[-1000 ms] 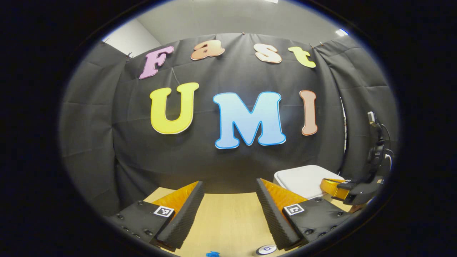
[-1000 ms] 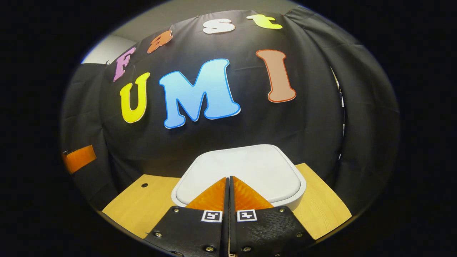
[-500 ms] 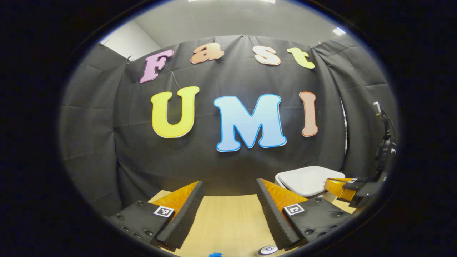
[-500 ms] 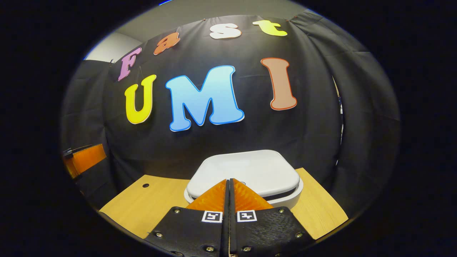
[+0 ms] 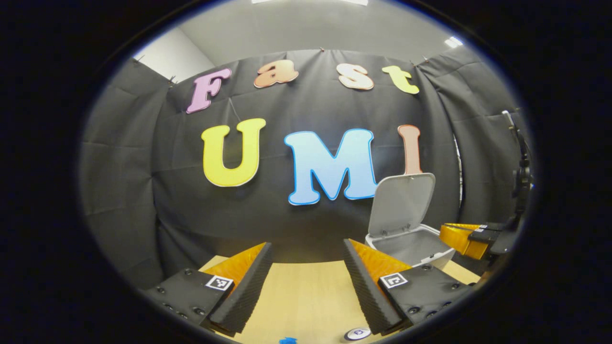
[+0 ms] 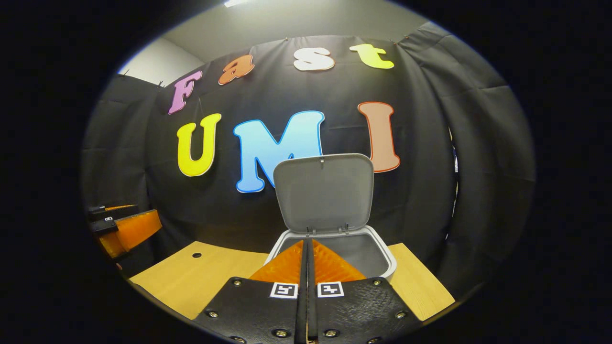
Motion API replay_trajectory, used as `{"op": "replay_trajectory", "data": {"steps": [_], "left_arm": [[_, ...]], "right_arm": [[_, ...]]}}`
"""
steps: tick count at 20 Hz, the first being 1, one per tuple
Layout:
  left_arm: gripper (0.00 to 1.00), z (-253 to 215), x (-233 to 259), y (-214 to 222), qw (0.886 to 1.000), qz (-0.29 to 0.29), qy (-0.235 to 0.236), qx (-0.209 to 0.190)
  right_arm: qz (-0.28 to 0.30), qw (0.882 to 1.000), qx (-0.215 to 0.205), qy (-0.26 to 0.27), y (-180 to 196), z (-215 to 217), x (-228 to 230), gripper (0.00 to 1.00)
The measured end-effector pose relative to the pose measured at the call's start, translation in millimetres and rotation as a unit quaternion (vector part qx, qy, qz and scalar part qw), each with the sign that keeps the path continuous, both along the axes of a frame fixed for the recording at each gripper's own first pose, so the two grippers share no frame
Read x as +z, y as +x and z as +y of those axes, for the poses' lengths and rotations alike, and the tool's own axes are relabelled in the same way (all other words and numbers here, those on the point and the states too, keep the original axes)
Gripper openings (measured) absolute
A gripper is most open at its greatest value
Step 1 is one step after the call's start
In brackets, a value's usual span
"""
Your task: Press the lid of the desktop garbage bin to open it, pick up the crumpled paper on the desktop and throw it into the bin, then pick up the pop can on the desktop and drop it into the bin, and finally close the garbage bin lid.
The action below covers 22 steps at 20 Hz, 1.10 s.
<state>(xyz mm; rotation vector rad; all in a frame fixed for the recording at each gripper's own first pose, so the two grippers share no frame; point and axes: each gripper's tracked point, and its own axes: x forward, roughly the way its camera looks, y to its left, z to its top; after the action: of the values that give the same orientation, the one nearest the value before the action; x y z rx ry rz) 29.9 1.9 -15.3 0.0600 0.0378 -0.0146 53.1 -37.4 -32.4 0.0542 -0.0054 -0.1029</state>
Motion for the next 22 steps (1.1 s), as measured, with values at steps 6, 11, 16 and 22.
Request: {"op": "replay_trajectory", "data": {"steps": [6,11,16,22], "left_arm": [[0.95,0.3,-5.9,-18.1,1.0,0.004,0.004,0.002],[0.96,1.8,-7.4,-27.4,1.0,0.004,0.002,0.006],[0.96,3.8,-12.4,-34.0,1.0,0.009,0.003,0.007],[0.96,3.2,-24.8,-36.5,1.0,0.015,-0.003,-0.001]], "right_arm": [[-0.019,1.0,-0.021,-0.01,-16.4,-3.9,10.6,0.01],[-0.019,1.0,-0.001,-0.002,-22.6,4.9,10.0,0.28],[-0.018,1.0,-0.007,-0.003,-27.9,2.4,9.6,0.76],[-0.02,1.0,-0.024,-0.004,-34.5,-3.7,9.2,0.76]]}}
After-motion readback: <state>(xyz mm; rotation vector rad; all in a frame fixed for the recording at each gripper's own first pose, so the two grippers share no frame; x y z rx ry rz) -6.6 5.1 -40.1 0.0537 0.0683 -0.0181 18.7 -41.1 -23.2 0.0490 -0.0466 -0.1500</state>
